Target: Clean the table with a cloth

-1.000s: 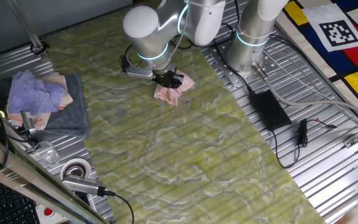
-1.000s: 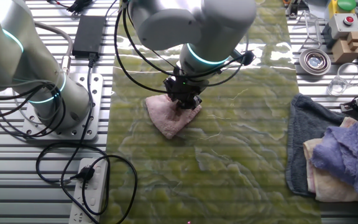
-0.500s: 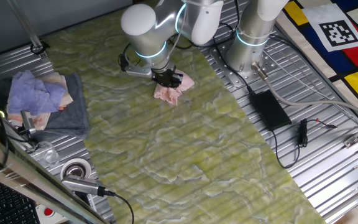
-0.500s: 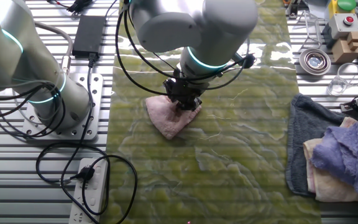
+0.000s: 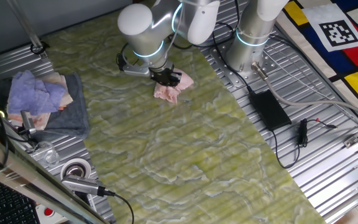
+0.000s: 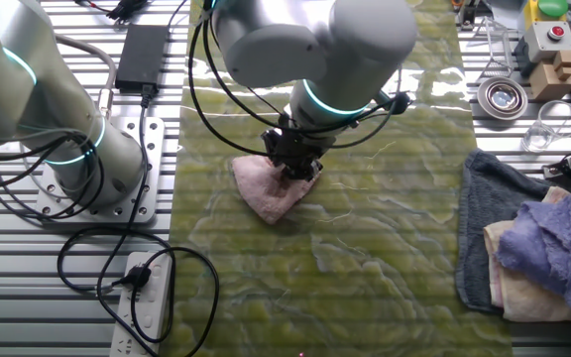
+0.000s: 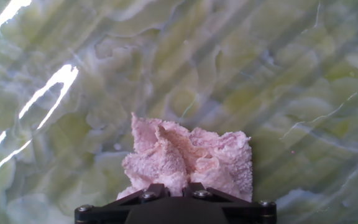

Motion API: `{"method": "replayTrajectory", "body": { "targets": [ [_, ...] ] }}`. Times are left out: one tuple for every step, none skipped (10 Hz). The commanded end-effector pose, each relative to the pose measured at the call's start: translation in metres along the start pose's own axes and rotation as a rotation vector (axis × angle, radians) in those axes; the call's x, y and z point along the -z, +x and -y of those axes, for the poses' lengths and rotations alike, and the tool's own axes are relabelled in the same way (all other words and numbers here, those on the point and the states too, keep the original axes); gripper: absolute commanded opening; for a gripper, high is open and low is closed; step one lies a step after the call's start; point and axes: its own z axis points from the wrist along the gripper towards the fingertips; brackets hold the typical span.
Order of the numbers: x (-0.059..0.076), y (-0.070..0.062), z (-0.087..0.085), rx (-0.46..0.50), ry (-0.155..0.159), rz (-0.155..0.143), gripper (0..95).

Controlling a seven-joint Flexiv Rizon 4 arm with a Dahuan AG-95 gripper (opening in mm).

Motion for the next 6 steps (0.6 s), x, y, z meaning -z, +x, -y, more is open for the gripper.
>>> {"method": "replayTrajectory", "body": {
  "targets": [
    [0.0019,0.0042,0.0023,0.009,-0.006,-0.005,0.0],
    [0.0014,0.0042,0.0025,0.008,-0.006,-0.006,0.0],
    [0.0006,0.0046,0.0031,0.009,-0.007,-0.007,0.0],
    [0.0008,0.0054,0.0037,0.013,-0.009,-0.01,0.0],
    [0.0014,0.0067,0.0045,0.017,-0.01,-0.012,0.0],
    [0.0027,0.0085,0.0054,0.02,-0.013,-0.015,0.0]
  ]
}}
